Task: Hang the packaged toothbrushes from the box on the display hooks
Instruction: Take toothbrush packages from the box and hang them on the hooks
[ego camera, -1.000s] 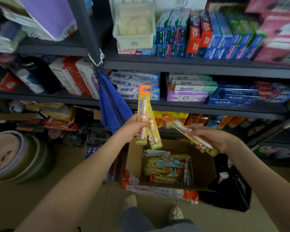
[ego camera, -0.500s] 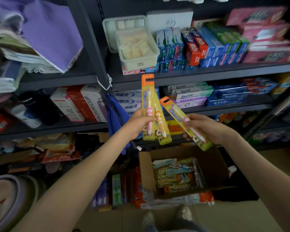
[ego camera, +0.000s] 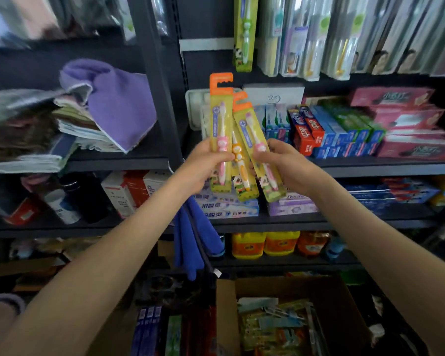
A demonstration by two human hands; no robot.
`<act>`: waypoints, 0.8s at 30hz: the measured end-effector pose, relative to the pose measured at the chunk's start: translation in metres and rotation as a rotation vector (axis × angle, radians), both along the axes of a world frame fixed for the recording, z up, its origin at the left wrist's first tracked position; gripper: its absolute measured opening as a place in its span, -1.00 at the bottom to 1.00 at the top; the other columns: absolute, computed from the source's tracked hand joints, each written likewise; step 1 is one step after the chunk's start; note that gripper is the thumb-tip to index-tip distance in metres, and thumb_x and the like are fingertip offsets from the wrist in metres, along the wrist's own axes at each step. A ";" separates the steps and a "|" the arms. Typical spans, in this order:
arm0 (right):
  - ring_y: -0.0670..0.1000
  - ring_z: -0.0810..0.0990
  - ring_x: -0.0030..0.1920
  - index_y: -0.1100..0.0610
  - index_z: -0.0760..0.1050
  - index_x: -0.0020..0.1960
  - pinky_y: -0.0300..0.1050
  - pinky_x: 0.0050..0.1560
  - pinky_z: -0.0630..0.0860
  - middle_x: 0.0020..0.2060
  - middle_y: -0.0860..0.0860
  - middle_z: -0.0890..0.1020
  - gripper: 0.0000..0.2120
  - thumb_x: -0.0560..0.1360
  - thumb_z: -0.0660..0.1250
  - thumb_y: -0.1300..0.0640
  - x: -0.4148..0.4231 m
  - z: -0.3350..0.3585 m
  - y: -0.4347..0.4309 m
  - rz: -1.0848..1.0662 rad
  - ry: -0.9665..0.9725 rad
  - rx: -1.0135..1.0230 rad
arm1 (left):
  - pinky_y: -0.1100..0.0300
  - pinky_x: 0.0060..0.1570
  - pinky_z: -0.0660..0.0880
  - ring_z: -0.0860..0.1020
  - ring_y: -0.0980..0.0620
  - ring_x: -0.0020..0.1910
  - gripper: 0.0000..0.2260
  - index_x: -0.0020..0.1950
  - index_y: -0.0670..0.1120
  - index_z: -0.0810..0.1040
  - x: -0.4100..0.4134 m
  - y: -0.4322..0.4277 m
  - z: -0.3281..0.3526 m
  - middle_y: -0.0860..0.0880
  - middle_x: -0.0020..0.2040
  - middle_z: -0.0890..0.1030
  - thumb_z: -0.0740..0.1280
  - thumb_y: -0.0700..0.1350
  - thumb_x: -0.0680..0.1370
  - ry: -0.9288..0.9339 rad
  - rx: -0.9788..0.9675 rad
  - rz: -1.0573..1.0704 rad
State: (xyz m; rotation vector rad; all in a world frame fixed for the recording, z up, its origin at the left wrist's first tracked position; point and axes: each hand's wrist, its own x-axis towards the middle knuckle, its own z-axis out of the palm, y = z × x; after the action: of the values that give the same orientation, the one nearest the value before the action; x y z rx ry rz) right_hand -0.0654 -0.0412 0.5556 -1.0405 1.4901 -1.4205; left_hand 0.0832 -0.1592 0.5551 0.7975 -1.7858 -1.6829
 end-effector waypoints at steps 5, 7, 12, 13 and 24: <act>0.12 0.62 0.13 0.14 0.48 0.20 0.13 0.24 0.48 0.10 0.10 0.65 -0.73 0.52 0.36 0.16 -0.001 0.044 -0.022 0.026 0.064 -0.111 | 0.22 -0.22 0.47 0.60 0.05 -0.07 -0.74 0.12 -0.03 0.51 0.004 -0.011 0.047 -0.02 -0.02 0.63 0.36 -0.30 0.51 0.066 -0.140 0.060; 0.10 0.62 0.12 0.12 0.48 0.17 0.10 0.19 0.49 0.08 0.08 0.65 -0.75 0.51 0.38 0.14 -0.001 0.059 -0.030 0.024 0.071 -0.162 | 0.30 -0.25 0.48 0.61 0.11 -0.11 -0.74 0.10 -0.02 0.50 0.006 -0.014 0.065 0.00 -0.04 0.63 0.36 -0.32 0.51 0.096 -0.190 0.081; -0.05 0.55 -0.11 0.09 0.48 0.05 -0.16 -0.05 0.43 -0.09 0.02 0.59 -0.90 0.55 0.34 0.12 -0.004 0.109 -0.052 -0.029 0.312 -0.232 | 0.19 -0.16 0.46 0.59 0.03 -0.07 -0.77 0.10 -0.08 0.50 0.009 -0.031 0.112 -0.08 -0.01 0.62 0.36 -0.32 0.50 0.133 -0.311 0.177; -0.04 0.54 -0.12 0.08 0.48 0.04 -0.17 -0.07 0.42 -0.08 0.05 0.59 -0.90 0.55 0.34 0.11 -0.006 0.119 -0.057 -0.046 0.361 -0.241 | 0.20 -0.19 0.45 0.59 0.05 -0.11 -0.78 0.06 -0.06 0.50 0.009 -0.034 0.121 -0.06 -0.06 0.62 0.35 -0.33 0.50 0.146 -0.332 0.191; 0.06 0.48 0.04 0.22 0.33 0.41 -0.17 -0.15 0.38 0.11 0.09 0.52 -0.55 0.58 0.25 0.07 -0.024 0.188 -0.104 -0.268 0.734 -0.219 | 0.40 -0.33 0.47 0.55 0.15 -0.20 -0.74 0.10 -0.10 0.45 0.011 -0.062 0.180 0.03 -0.11 0.57 0.38 -0.32 0.48 0.219 -0.459 0.374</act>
State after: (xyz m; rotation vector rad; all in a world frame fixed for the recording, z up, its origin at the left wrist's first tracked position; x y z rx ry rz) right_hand -0.0896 -0.1448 0.7436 -1.6691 2.0813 -1.4845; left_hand 0.0937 -0.2211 0.7349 0.6595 -1.6542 -1.0245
